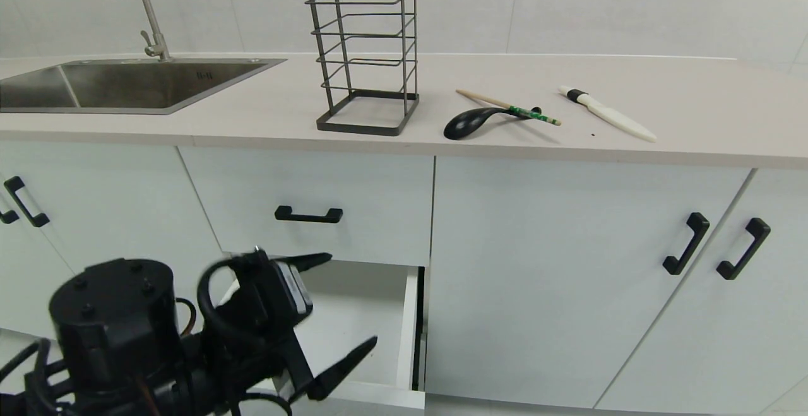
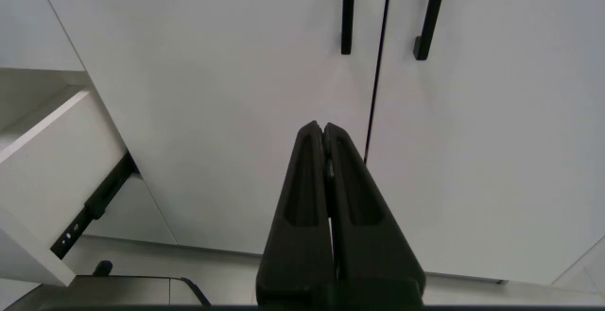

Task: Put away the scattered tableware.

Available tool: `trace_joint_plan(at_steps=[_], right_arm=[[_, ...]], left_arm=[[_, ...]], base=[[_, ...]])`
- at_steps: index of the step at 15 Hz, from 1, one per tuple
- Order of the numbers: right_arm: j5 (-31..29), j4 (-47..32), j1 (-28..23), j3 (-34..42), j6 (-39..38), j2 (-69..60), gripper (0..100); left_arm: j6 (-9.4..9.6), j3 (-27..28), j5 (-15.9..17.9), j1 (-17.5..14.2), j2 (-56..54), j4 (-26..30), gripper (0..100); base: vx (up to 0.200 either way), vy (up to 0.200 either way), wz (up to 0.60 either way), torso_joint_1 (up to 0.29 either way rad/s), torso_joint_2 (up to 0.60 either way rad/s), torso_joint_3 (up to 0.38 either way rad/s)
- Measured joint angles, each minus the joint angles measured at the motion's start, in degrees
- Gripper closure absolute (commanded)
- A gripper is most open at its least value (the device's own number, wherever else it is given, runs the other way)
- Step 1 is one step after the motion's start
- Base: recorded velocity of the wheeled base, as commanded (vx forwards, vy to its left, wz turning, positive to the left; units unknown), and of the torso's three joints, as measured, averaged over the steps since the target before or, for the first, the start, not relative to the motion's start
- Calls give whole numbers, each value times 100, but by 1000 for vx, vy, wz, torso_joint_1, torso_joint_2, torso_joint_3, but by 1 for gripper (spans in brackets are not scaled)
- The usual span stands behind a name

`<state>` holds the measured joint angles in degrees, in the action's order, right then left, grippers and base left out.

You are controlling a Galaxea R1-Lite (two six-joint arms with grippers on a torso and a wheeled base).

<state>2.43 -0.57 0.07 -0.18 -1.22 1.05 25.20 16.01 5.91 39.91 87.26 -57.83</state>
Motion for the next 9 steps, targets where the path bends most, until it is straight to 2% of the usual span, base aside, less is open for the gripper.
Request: trace_joint_plan(at_steps=[1,2,3,5,7,9], right_arm=[[0,0,0,0,0,0,100],[0,0,-2,0,0,0,100],[2,0,-2,0,0,0,100],[0,0,2,0,-1,0,100],[0,0,-2,0,0,0,100],[0,0,-2,0,0,0,100]], left_arm=[[-544,168,111,-155,-140,172,0],[-837,235,435,-282,-265,284,0],[-1025,256,928,-441,-408,373,0],[-1141,149,1655,-811,-667,361,0],[-1190,-101,1891,-1114,-1019,310,0],[-1280,-302,1888,-1370,-1452,318,0]], base=[[0,0,0,0,0,0],[0,0,0,0,0,0],[0,0,0,0,0,0],[0,0,0,0,0,0],[0,0,0,0,0,0],[0,0,0,0,0,0]])
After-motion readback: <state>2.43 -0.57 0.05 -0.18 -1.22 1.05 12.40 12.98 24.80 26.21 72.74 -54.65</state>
